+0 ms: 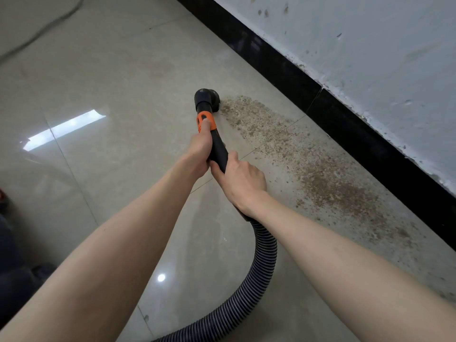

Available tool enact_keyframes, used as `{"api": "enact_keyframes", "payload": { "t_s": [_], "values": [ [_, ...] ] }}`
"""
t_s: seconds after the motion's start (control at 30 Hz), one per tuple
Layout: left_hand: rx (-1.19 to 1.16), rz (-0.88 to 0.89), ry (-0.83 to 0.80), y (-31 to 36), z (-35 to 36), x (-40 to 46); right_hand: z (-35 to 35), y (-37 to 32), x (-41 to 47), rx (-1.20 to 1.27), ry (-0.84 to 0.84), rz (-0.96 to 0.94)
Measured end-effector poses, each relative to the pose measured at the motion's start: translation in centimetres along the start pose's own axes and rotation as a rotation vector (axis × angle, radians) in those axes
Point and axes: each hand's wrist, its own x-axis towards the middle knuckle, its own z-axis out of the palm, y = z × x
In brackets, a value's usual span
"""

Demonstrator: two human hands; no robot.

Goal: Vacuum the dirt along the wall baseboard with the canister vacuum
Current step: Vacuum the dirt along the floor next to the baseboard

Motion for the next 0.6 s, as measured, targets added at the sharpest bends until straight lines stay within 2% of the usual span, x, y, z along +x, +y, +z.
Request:
{"api": "enact_keyframes", "payload": {
  "t_s": [0.6],
  "values": [
    [0.034,0.011,-0.101,1.1,4.5,1.5,-2.1,2.2,2.0,-0.04,0.046,0.07]
  ]
}}
